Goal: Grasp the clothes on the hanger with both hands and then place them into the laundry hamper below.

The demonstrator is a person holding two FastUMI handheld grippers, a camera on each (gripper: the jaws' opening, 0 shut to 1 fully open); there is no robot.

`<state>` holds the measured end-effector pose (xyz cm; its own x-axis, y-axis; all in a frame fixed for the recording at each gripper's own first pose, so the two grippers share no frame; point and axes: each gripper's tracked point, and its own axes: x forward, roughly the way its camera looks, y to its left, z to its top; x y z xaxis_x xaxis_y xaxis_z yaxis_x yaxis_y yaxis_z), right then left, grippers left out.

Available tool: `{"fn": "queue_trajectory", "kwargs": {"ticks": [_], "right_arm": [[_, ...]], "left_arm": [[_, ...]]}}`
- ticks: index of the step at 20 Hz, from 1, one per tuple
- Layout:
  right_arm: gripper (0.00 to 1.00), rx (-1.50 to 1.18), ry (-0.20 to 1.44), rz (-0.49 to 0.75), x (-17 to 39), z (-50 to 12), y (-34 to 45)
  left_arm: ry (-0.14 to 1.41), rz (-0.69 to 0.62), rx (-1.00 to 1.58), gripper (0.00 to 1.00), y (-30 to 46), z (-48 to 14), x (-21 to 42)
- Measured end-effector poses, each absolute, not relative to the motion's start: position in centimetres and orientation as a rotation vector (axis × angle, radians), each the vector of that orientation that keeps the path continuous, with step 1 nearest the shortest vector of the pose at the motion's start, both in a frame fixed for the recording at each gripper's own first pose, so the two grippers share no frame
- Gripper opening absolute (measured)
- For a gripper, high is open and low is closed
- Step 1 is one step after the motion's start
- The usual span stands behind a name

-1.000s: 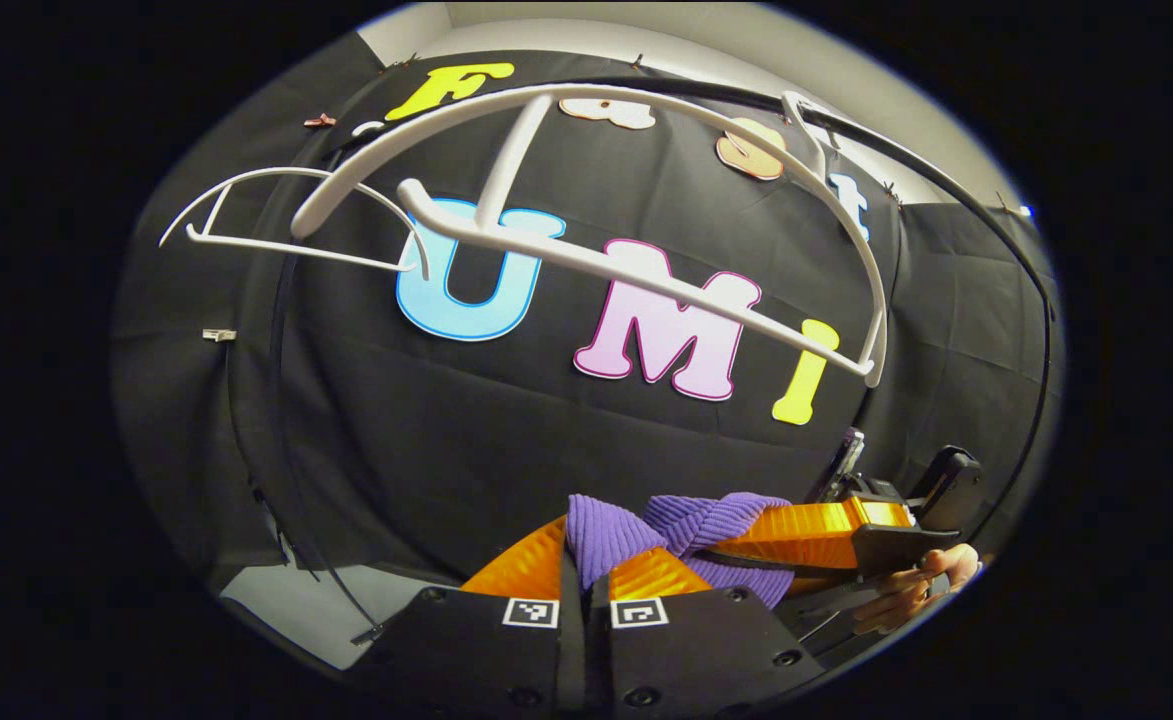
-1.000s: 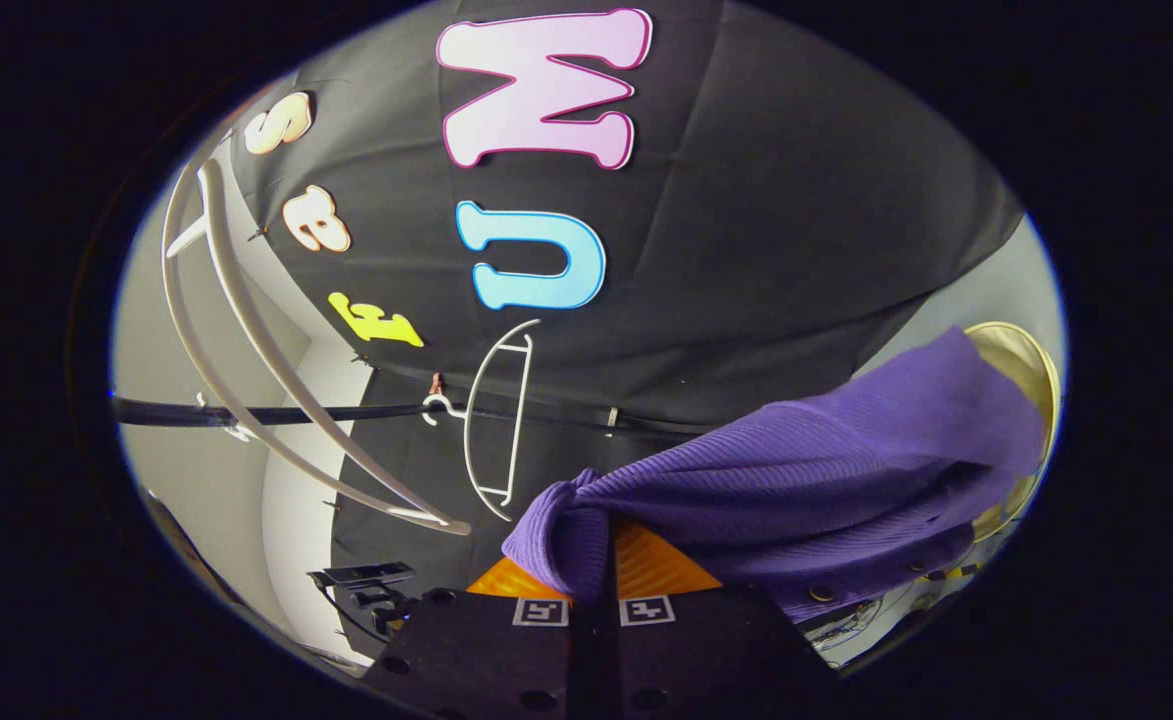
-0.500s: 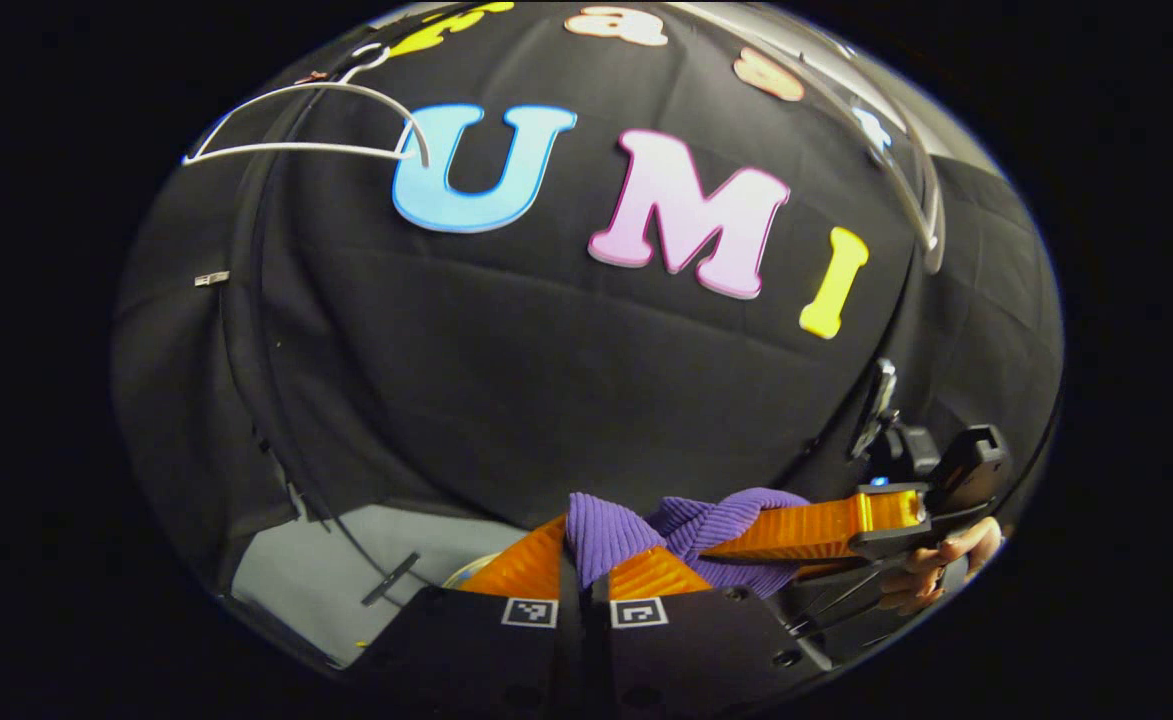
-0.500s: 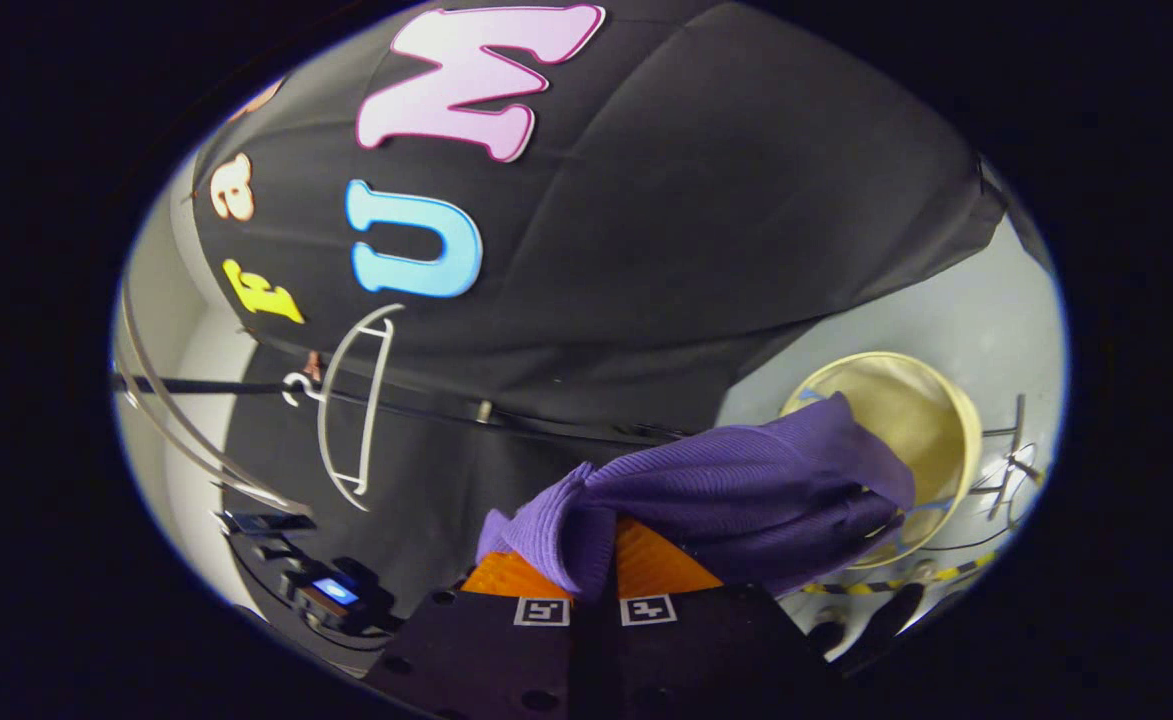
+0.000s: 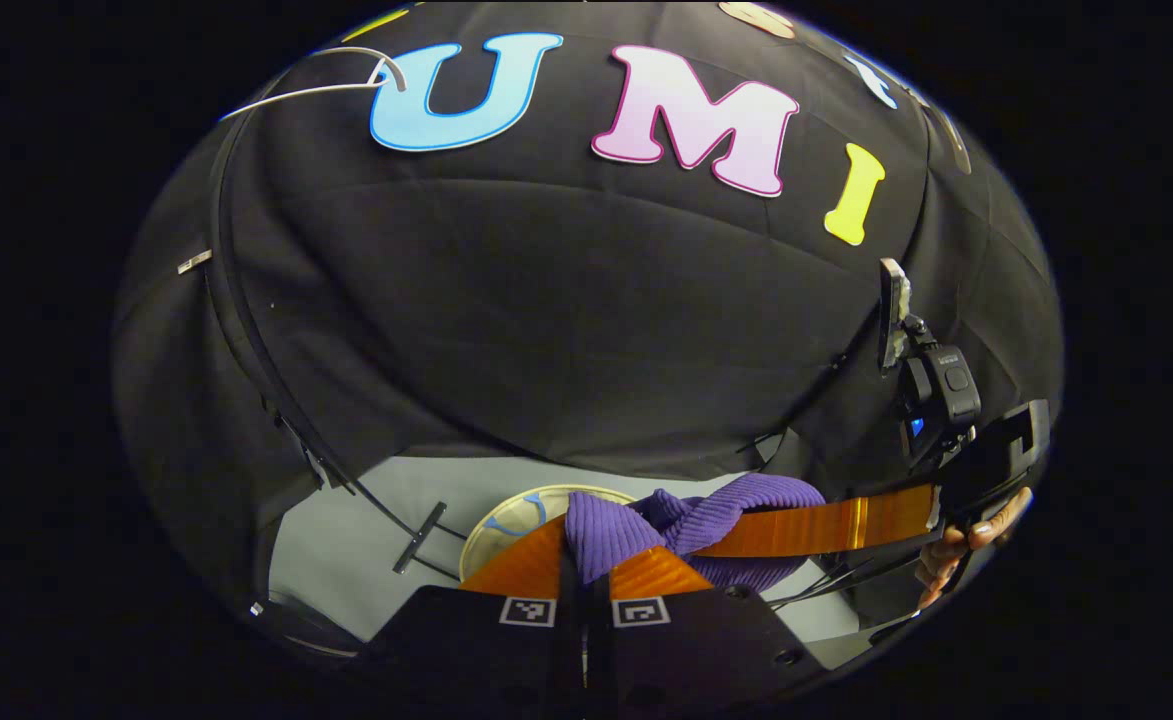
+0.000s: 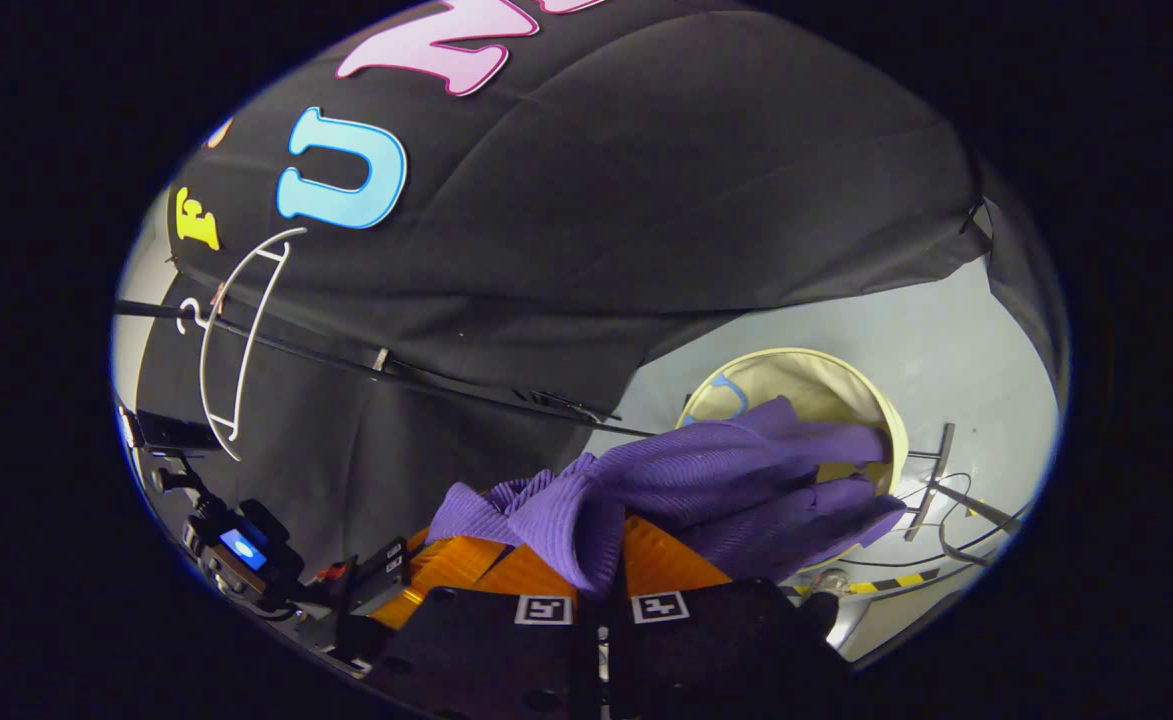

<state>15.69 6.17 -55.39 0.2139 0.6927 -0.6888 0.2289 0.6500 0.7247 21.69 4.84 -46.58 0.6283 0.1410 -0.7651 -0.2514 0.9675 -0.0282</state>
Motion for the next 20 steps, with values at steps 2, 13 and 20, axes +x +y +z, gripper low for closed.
{"fn": "queue_trajectory", "kwargs": {"ticks": [2, 13, 20], "right_arm": [[0.33, 0.906, 1.351, 0.386, 15.9, -54.5, 6.4], [0.98, 0.892, 1.372, 0.314, 15.0, -56.1, 4.2], [0.98, 0.791, 1.332, 0.299, 14.9, -56.2, 3.0]], "left_arm": [[0.857, 0.206, -0.142, 0.07, 4.6, -45.7, 21.9], [0.901, 0.187, -0.127, 0.95, 4.7, -46.4, 21.3], [0.854, 0.180, -0.189, 0.95, 4.5, -44.9, 21.3]]}}
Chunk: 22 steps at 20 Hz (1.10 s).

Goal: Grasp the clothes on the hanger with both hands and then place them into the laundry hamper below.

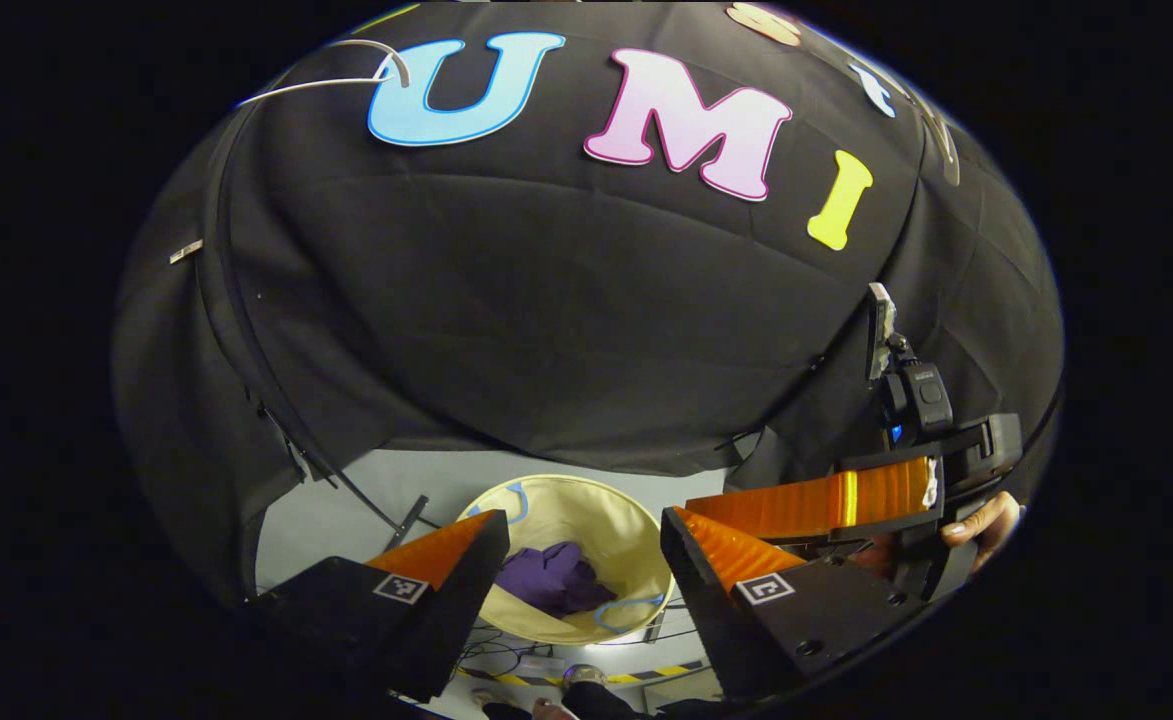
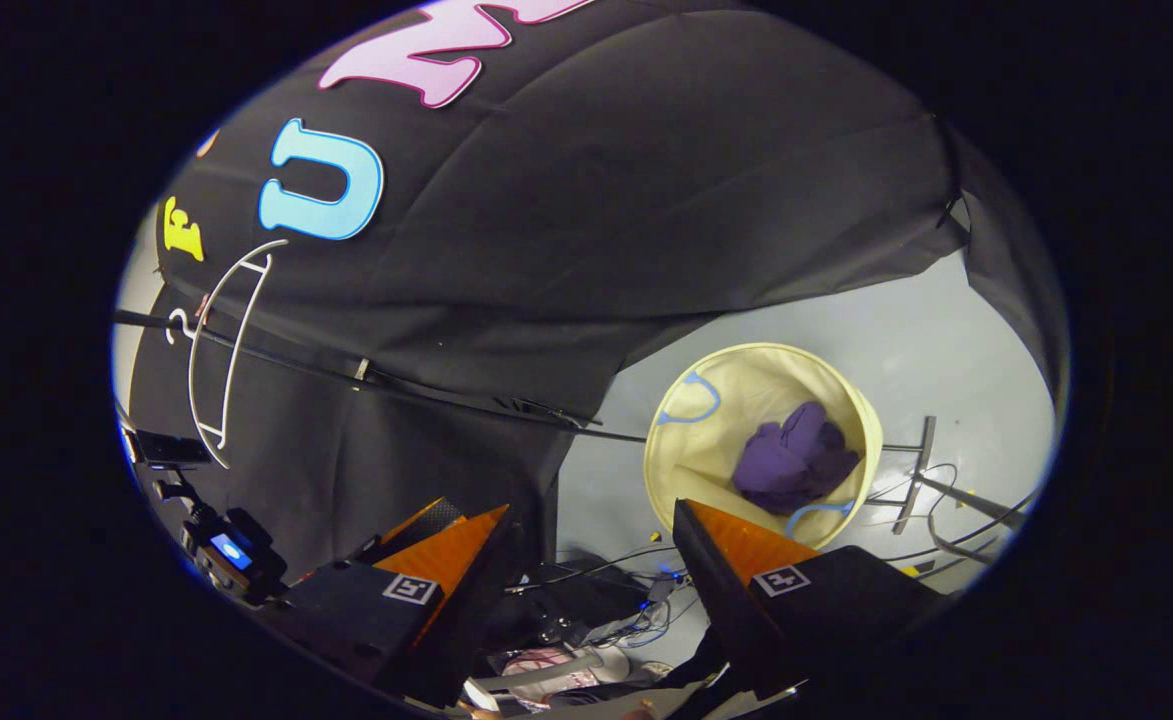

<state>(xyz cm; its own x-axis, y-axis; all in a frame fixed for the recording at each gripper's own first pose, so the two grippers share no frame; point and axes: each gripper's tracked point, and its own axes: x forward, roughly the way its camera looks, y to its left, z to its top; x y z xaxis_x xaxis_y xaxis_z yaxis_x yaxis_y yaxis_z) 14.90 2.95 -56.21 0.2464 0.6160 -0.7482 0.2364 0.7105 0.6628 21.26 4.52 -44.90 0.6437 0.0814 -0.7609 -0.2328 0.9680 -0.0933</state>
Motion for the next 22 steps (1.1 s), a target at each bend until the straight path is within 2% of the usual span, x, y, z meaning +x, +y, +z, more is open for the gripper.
{"fn": "queue_trajectory", "kwargs": {"ticks": [8, 12, 13, 14, 17, 18, 21, 22], "right_arm": [[0.99, 0.503, 1.301, 0.340, 12.9, -57.0, 1.4], [0.99, 0.511, 1.304, 0.354, 12.6, -56.0, 2.1], [0.99, 0.514, 1.302, 0.354, 12.5, -55.9, 2.0], [0.99, 0.515, 1.300, 0.352, 12.6, -55.7, 2.0], [0.99, 0.516, 1.296, 0.356, 12.4, -55.1, 1.9], [0.99, 0.518, 1.294, 0.357, 12.4, -55.0, 1.9], [0.99, 0.520, 1.291, 0.363, 12.2, -54.6, 1.9], [0.99, 0.521, 1.291, 0.364, 12.2, -54.5, 1.9]], "left_arm": [[0.856, 0.178, -0.207, 0.95, 3.6, -44.2, 19.8], [0.858, 0.186, -0.213, 0.96, 3.5, -44.1, 19.1], [0.855, 0.187, -0.211, 0.93, 3.4, -44.0, 18.9], [0.853, 0.188, -0.210, 0.96, 3.4, -43.9, 18.9], [0.847, 0.191, -0.206, 0.93, 3.3, -43.6, 18.6], [0.845, 0.191, -0.206, 0.96, 3.2, -43.6, 18.6], [0.841, 0.190, -0.206, 0.93, 3.0, -43.3, 18.4], [0.839, 0.190, -0.205, 0.95, 3.0, -43.3, 18.4]]}}
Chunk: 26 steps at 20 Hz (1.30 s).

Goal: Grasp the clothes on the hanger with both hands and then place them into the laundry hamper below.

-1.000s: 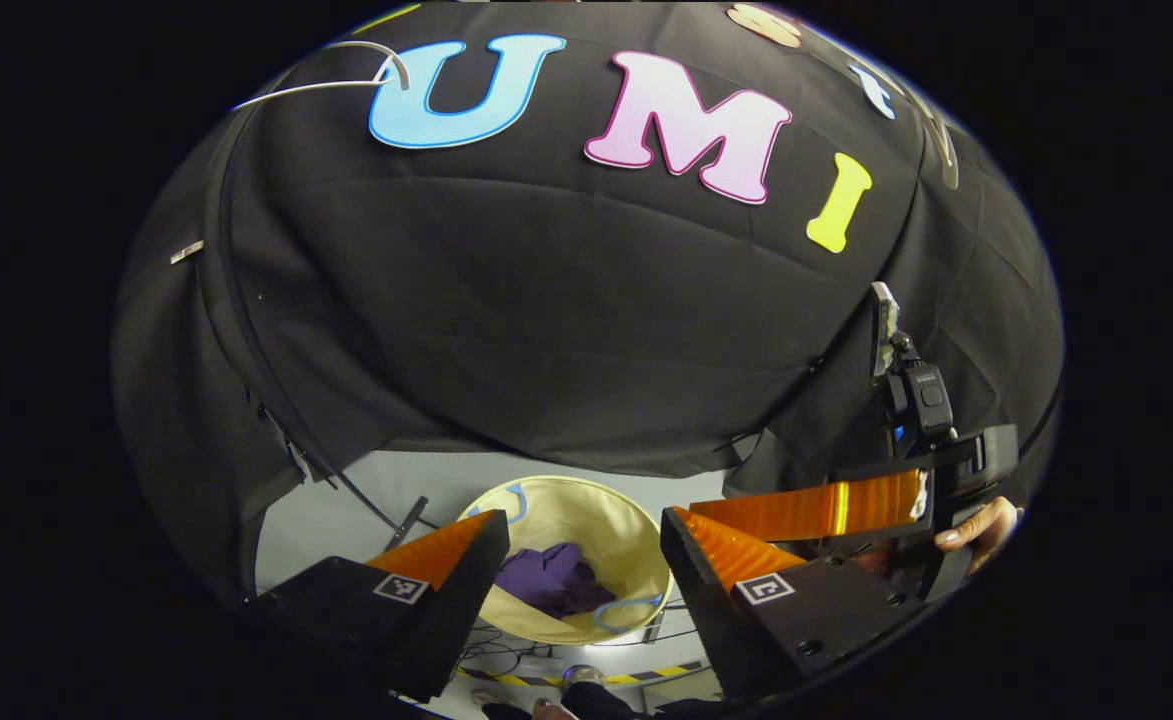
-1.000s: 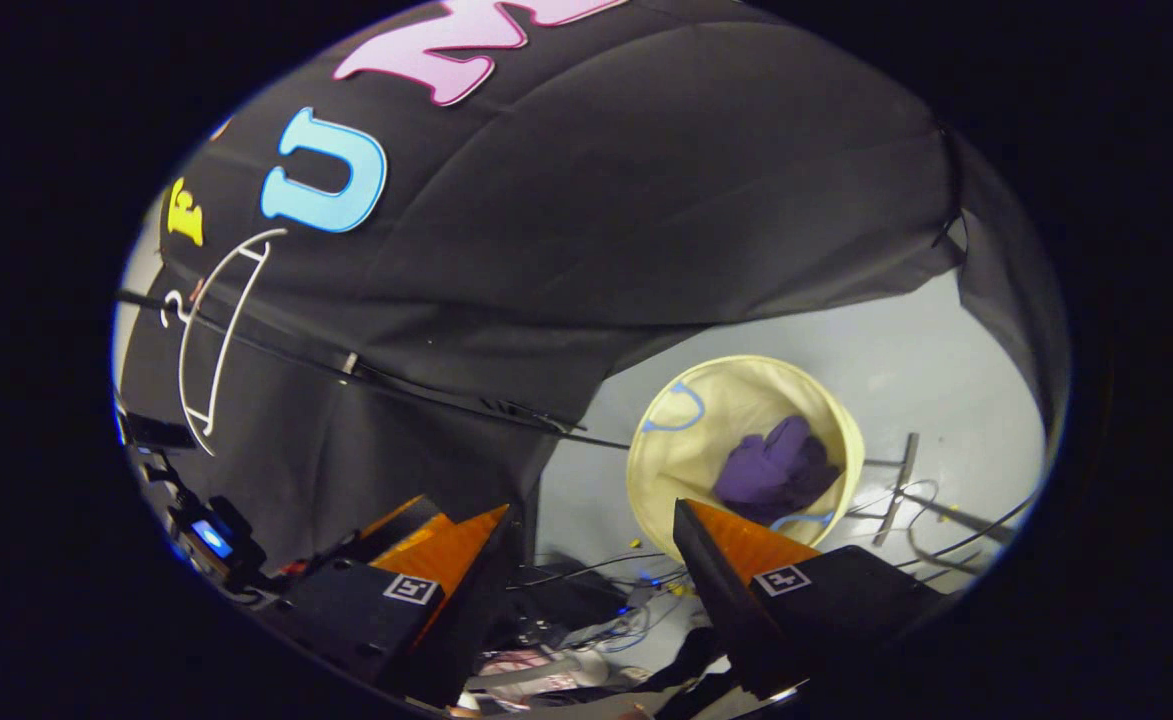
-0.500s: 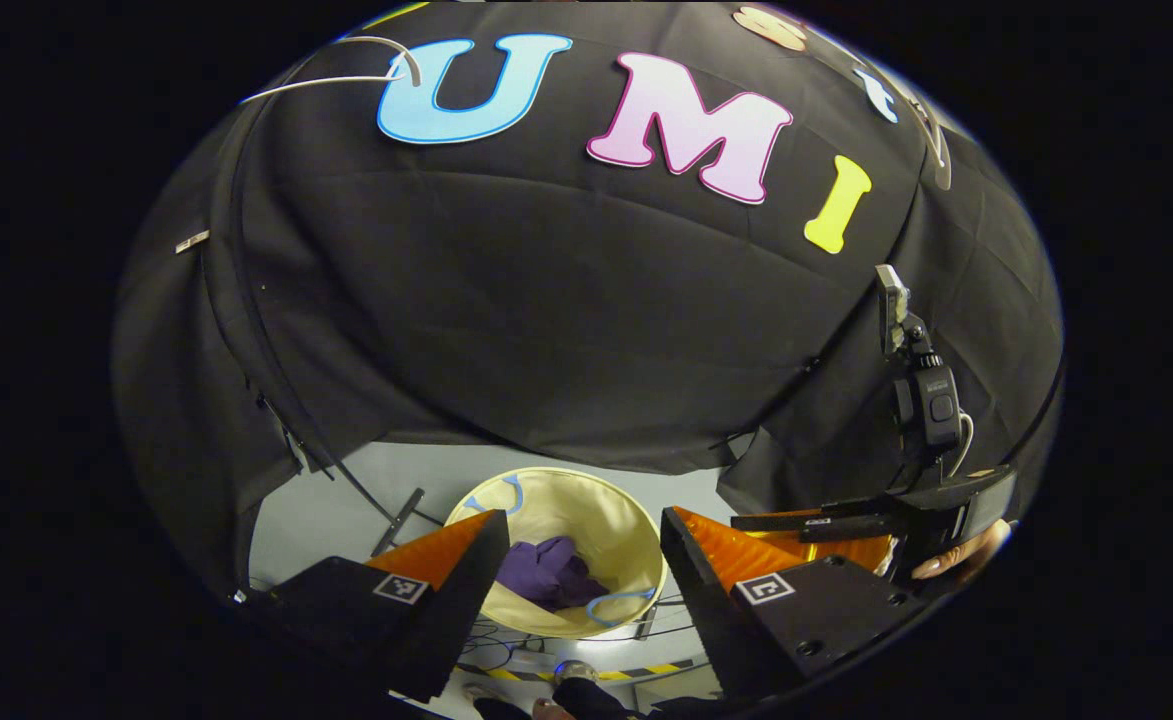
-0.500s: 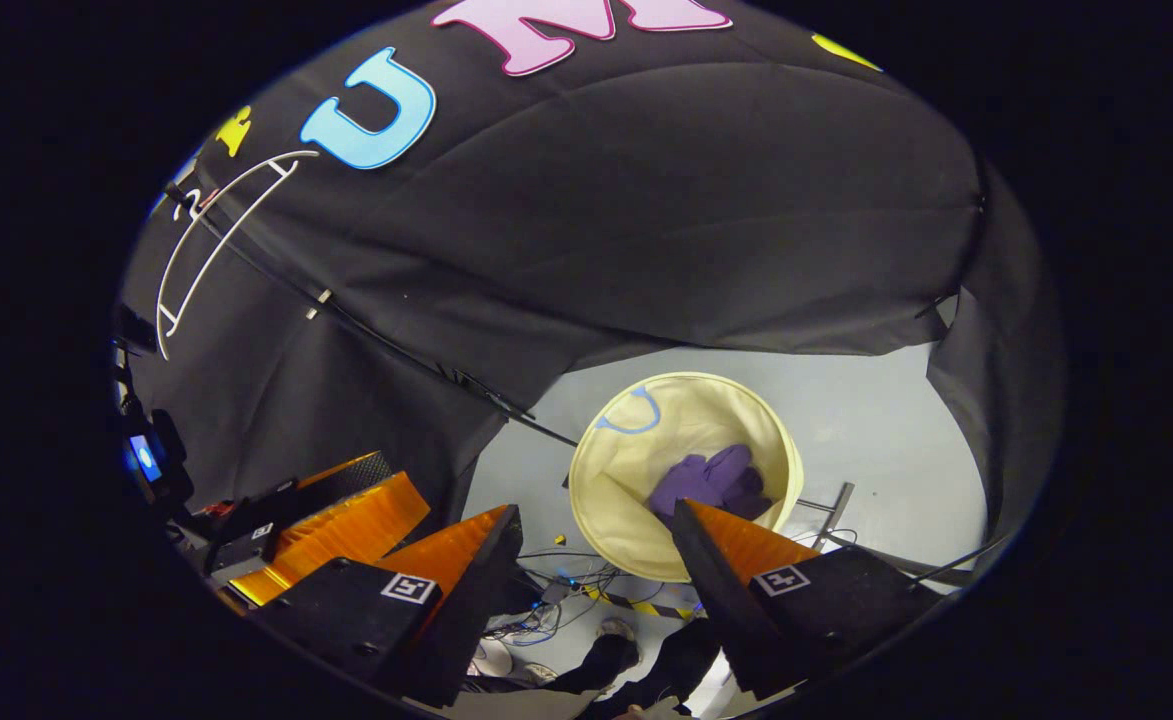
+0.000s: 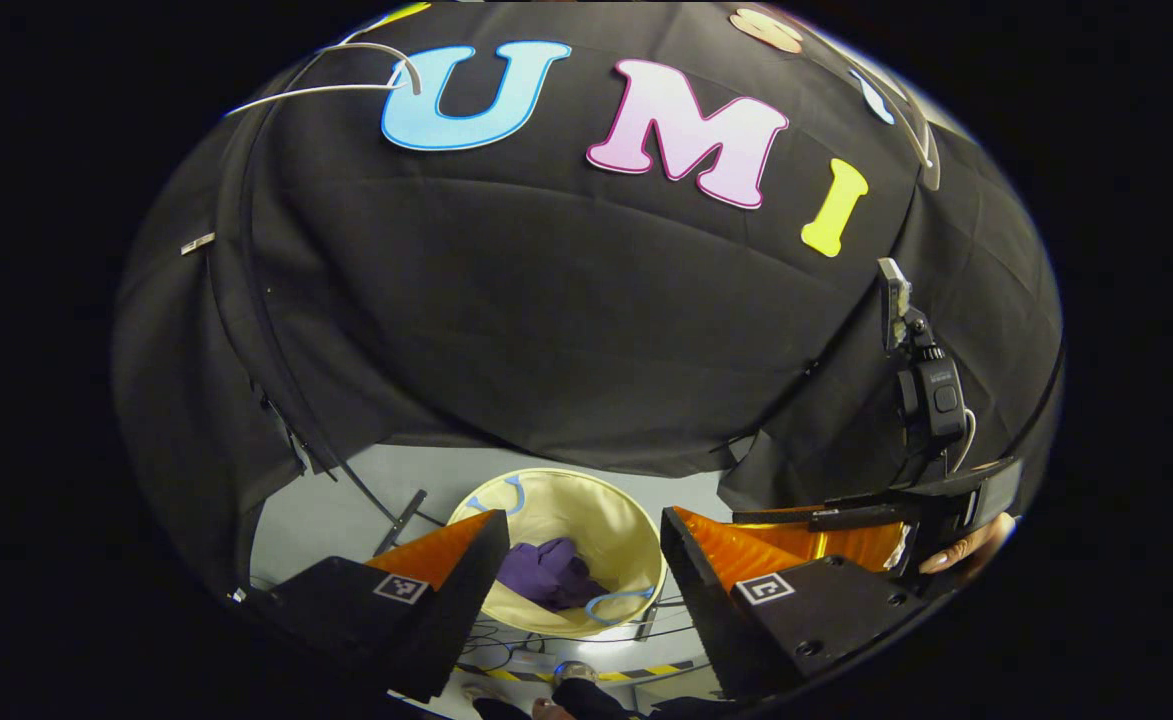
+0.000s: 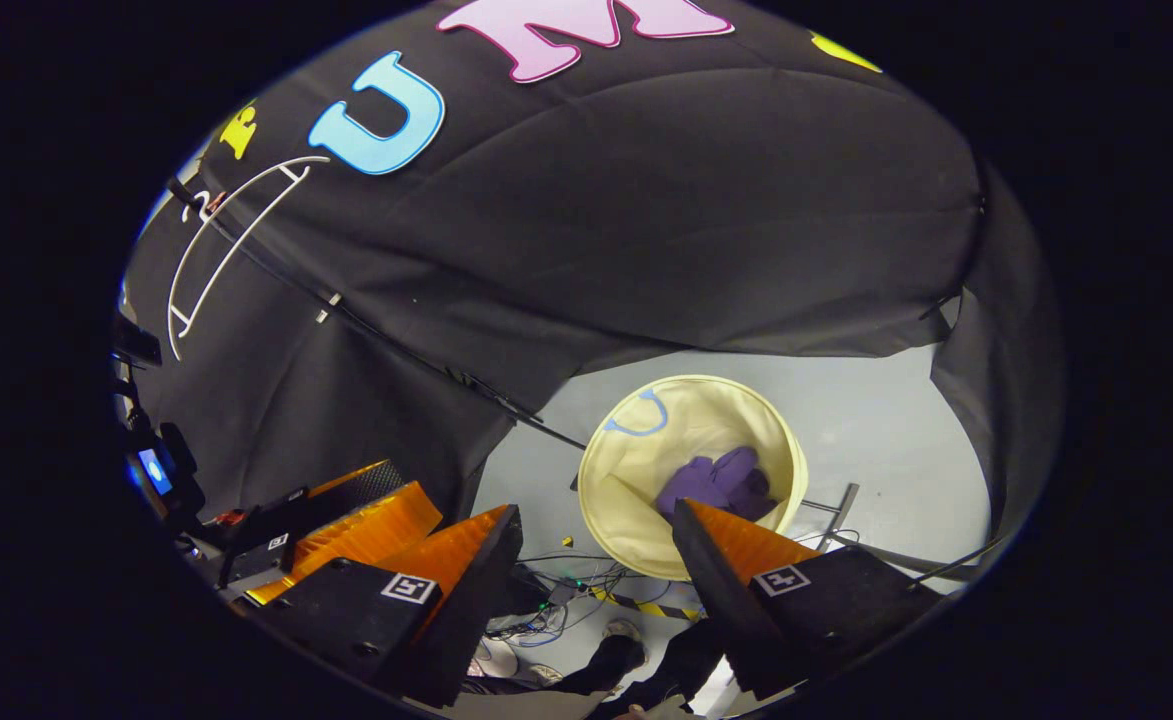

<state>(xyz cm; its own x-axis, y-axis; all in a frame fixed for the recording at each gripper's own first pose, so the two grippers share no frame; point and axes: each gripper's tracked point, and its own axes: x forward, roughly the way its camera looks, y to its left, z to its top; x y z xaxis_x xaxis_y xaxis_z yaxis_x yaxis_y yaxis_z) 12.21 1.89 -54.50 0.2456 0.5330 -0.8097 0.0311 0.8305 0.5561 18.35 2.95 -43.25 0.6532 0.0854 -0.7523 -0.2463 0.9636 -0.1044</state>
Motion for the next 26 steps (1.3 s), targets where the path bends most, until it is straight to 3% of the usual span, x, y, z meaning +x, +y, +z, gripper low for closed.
{"fn": "queue_trajectory", "kwargs": {"ticks": [26], "right_arm": [[0.99, 0.546, 1.258, 0.376, 12.0, -52.0, 2.1]], "left_arm": [[0.826, 0.190, -0.207, 0.95, 2.4, -42.4, 17.6]]}}
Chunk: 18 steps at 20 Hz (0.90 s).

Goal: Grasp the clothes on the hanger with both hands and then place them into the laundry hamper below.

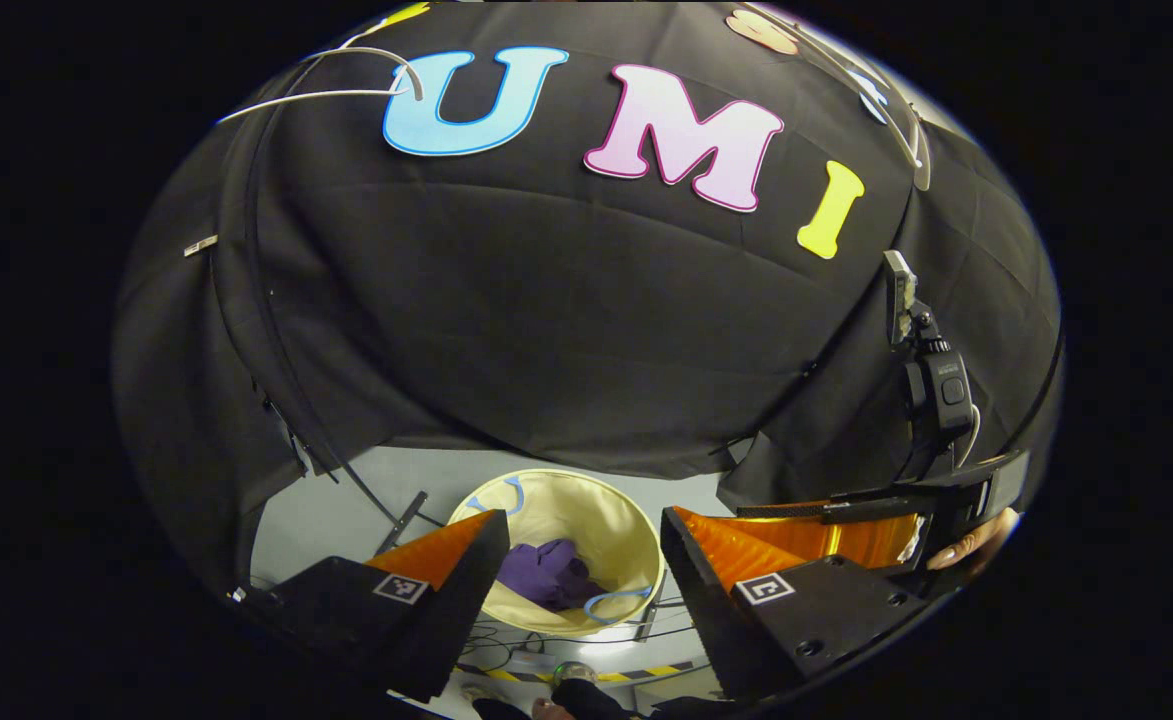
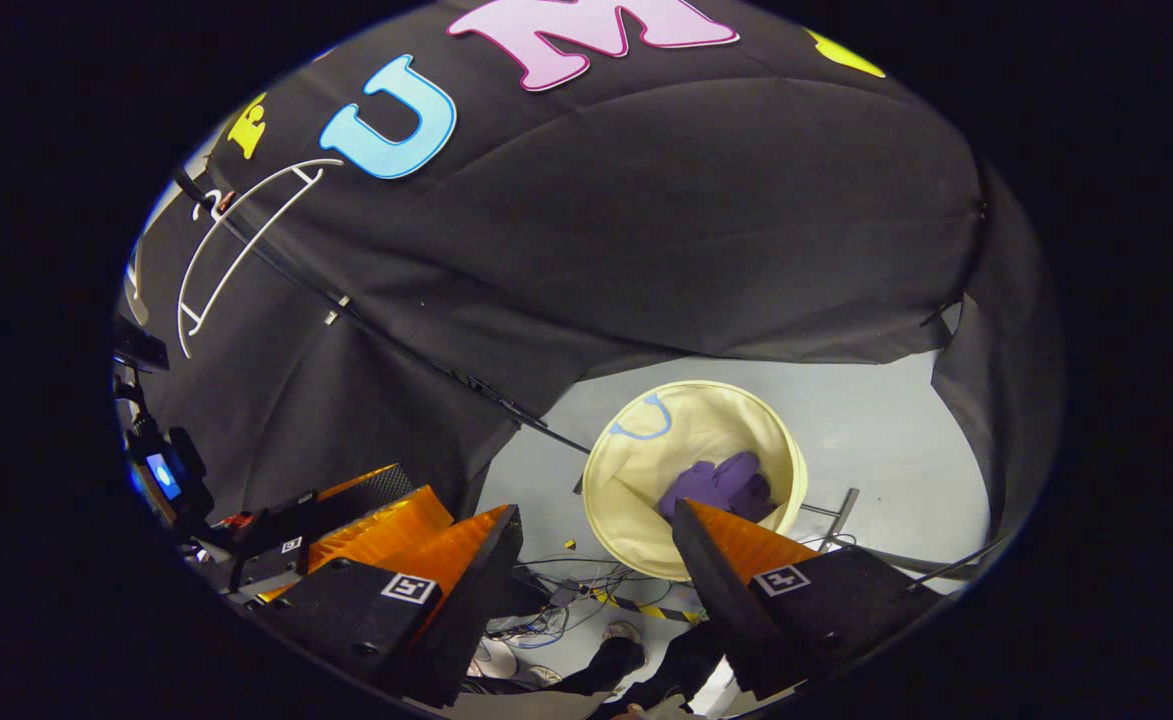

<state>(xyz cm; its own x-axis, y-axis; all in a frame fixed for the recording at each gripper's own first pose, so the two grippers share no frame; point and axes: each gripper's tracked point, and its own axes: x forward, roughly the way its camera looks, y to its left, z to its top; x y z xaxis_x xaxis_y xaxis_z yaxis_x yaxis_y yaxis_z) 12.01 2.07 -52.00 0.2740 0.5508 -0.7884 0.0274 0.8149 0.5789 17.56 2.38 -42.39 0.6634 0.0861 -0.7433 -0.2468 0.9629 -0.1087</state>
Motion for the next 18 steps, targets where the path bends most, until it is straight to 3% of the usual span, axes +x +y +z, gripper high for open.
{"fn": "queue_trajectory", "kwargs": {"ticks": [5, 9, 18], "right_arm": [[0.99, 0.554, 1.157, 0.379, 11.2, -48.1, 3.1], [0.98, 0.551, 1.028, 0.354, 10.4, -42.5, 2.9], [0.98, 0.435, 0.526, 0.214, 7.1, -24.4, 2.1]], "left_arm": [[0.780, 0.163, -0.204, 0.96, 1.2, -39.9, 15.8], [0.660, 0.113, -0.195, 0.95, 0.5, -34.5, 14.0], [0.172, 0.028, -0.022, 0.95, 1.6, -13.7, 7.8]]}}
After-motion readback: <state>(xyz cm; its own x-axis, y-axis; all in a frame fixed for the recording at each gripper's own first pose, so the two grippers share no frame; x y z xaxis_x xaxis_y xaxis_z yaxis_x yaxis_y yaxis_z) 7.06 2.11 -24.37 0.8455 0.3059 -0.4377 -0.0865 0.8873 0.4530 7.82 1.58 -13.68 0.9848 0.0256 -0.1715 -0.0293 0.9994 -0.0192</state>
